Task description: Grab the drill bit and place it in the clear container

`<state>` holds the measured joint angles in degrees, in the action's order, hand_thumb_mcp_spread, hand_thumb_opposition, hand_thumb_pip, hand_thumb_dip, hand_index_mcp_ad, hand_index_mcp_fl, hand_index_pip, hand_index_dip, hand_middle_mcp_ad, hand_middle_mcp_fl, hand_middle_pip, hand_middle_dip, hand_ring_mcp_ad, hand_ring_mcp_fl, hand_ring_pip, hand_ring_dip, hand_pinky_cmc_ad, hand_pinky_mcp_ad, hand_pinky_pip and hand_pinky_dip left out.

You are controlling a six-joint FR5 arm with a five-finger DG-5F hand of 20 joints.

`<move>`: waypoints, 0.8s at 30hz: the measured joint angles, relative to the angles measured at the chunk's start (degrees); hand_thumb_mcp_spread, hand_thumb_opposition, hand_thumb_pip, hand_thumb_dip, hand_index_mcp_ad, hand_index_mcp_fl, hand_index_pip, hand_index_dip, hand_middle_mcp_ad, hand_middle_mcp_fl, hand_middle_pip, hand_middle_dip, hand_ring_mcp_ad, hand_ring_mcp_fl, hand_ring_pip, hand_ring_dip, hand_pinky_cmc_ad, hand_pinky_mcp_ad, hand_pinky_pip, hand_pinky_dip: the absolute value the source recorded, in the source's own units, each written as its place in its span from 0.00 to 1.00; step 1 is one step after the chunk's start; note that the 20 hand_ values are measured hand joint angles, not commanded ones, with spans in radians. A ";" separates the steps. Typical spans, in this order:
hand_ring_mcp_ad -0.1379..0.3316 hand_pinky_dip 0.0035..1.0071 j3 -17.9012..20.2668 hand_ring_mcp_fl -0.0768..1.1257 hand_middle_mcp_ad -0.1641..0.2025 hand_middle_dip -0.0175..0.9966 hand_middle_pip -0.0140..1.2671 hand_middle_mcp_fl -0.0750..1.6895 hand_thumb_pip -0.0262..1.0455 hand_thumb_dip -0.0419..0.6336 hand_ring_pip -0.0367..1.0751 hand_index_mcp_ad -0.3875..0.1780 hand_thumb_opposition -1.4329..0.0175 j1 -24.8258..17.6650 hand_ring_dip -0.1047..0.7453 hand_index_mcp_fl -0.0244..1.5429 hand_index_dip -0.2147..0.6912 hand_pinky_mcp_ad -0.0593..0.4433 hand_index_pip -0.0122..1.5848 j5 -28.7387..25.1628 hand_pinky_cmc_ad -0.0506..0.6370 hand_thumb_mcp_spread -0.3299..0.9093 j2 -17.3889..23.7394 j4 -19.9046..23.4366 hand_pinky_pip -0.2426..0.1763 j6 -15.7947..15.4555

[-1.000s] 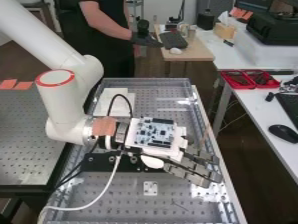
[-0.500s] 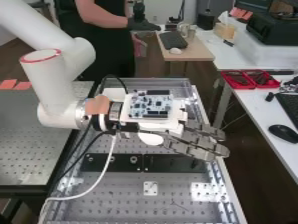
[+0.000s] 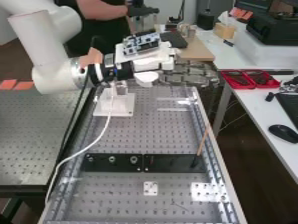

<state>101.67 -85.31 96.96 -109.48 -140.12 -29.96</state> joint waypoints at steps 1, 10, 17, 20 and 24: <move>0.80 0.18 0.28 0.14 0.67 0.17 0.11 0.18 0.49 0.43 0.12 0.45 0.32 -0.72 0.07 0.51 0.27 0.47 0.76 0.06 0.41 0.76 0.49 0.17 0.31 0.00; 0.80 0.18 1.27 0.14 0.67 0.17 0.11 0.18 0.49 0.43 0.12 0.45 0.32 -5.42 0.07 0.51 0.29 0.47 0.75 0.65 0.41 0.76 2.25 0.95 0.31 0.78; 0.80 0.18 0.94 0.14 0.67 0.17 0.11 0.18 0.49 0.44 0.12 0.45 0.32 -8.09 0.07 0.51 0.31 0.47 0.74 0.75 0.40 0.76 1.36 0.88 0.31 1.92; 0.80 0.18 0.38 0.14 0.67 0.17 0.11 0.18 0.49 0.43 0.12 0.45 0.31 -8.91 0.07 0.52 0.31 0.47 0.74 0.77 0.40 0.76 0.63 0.39 0.31 1.97; 0.80 0.18 -0.87 0.14 0.67 0.17 0.11 0.18 0.49 0.43 0.12 0.45 0.30 -10.53 0.07 0.52 0.31 0.47 0.74 1.05 0.40 0.76 -0.96 -0.49 0.31 2.23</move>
<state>100.80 -95.83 98.02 -110.44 -140.61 -27.74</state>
